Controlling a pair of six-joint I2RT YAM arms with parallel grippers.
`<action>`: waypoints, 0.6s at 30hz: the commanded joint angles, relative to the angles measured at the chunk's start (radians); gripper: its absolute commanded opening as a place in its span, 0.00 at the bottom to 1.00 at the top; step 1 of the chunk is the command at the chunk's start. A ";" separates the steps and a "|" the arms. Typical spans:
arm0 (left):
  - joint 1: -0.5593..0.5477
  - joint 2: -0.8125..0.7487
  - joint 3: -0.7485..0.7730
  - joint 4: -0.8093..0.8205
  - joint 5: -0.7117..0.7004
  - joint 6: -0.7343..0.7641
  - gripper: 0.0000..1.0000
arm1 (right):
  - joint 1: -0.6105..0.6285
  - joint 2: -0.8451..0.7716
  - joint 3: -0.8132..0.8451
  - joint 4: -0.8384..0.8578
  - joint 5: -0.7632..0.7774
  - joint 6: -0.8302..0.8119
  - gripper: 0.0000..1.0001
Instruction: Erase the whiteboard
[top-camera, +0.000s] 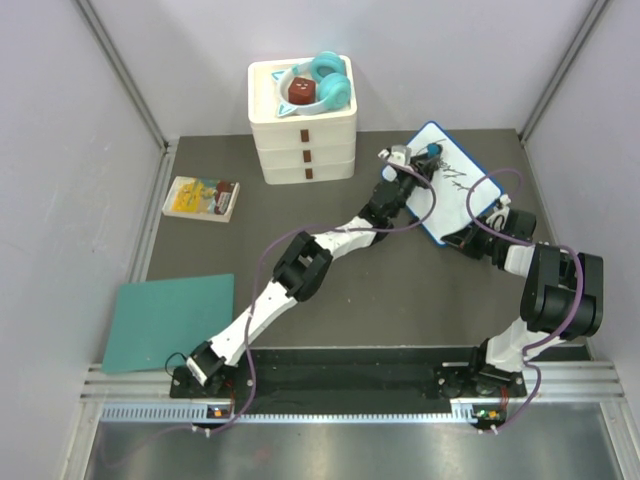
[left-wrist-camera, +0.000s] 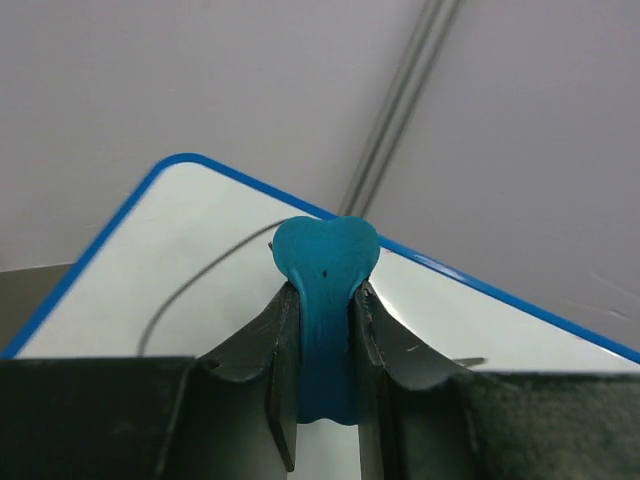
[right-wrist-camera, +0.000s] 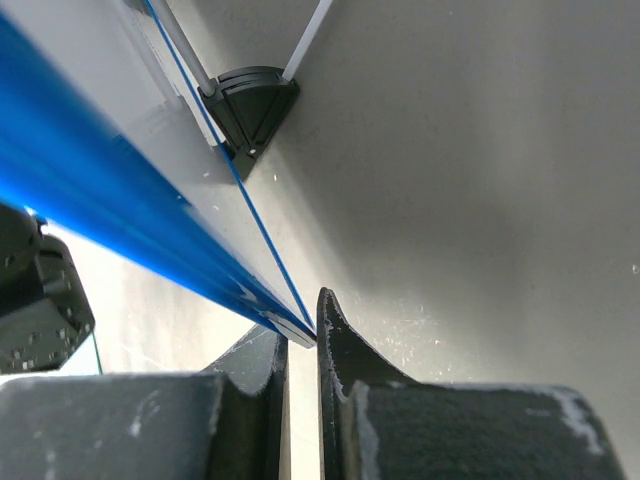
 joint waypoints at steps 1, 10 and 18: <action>-0.083 -0.013 0.038 0.108 0.134 -0.033 0.00 | 0.031 0.038 -0.021 -0.205 0.009 -0.077 0.00; -0.143 -0.055 -0.024 0.020 0.220 0.126 0.00 | 0.031 0.038 -0.023 -0.203 0.009 -0.077 0.00; -0.139 -0.058 -0.016 -0.012 0.088 0.260 0.03 | 0.031 0.034 -0.026 -0.197 0.009 -0.072 0.00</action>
